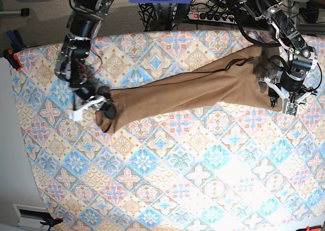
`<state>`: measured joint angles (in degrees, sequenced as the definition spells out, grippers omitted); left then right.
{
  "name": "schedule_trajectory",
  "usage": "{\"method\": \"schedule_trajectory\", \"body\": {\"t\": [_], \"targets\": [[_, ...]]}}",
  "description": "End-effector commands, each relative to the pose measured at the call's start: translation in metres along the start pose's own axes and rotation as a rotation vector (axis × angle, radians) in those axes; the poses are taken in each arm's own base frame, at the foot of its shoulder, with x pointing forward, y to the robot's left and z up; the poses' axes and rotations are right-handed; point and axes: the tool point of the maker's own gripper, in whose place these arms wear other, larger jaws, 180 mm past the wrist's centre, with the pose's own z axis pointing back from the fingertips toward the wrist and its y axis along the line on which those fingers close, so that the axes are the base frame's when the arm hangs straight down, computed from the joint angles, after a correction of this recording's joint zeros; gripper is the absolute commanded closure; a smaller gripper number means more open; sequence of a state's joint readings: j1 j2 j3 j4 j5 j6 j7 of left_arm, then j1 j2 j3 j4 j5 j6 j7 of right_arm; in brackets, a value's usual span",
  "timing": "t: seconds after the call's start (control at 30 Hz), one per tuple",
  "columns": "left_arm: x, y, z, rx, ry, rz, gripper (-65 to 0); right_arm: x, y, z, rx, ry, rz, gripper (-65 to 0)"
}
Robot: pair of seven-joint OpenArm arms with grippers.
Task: Layout the t-shirt on the table in an organized manner, then fold the t-shirt properly
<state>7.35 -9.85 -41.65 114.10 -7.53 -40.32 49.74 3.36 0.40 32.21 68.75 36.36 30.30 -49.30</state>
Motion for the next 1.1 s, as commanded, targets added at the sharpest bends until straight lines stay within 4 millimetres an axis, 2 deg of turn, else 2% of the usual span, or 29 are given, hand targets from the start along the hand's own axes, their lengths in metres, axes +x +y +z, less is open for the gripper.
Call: {"method": "schedule_trajectory", "body": {"t": [0.0, 0.17, 0.37, 0.43, 0.53, 0.73, 0.77, 0.9, 1.07], "targets": [[0.012, 0.005, 0.003, 0.016, -0.043, -0.008, -26.4, 0.008, 0.008, -0.002, 0.027, -0.014, 0.010, -26.2], [0.012, 0.006, 0.003, 0.016, -0.041, -0.007, -26.4, 0.000, 0.016, -0.007, 0.048, 0.017, 0.026, -26.2], [0.010, 0.004, 0.003, 0.012, -0.037, -0.002, -26.4, -0.002, 0.017, -0.008, 0.047, 0.027, 0.030, -25.6], [0.009, 0.004, 0.003, 0.014, -0.037, -0.001, -26.4, -0.004, 0.019, -0.009, 0.052, 0.036, 0.038, -20.1], [0.009, 0.004, 0.003, 0.013, -0.035, -0.002, -26.4, -0.009, 0.026, -0.013, 0.071, 0.057, 0.050, -0.5], [0.003, 0.008, 0.003, 0.036, -0.006, -0.016, -26.4, -0.007, 0.023, -0.011, 0.063, 0.054, 0.051, 0.0], [0.000, 0.010, 0.003, 0.048, 0.008, -0.024, -26.4, -0.006, 0.020, -0.010, 0.055, 0.053, 0.053, 0.0], [-0.009, 0.007, 0.001, 0.075, 0.052, -0.026, -26.4, 0.029, -0.032, 0.018, -0.110, -0.020, -0.007, 0.0], [-0.015, 0.005, 0.001, 0.082, 0.071, -0.026, -26.4, 0.067, -0.075, 0.054, -0.244, -0.043, 0.043, 0.0]]}}
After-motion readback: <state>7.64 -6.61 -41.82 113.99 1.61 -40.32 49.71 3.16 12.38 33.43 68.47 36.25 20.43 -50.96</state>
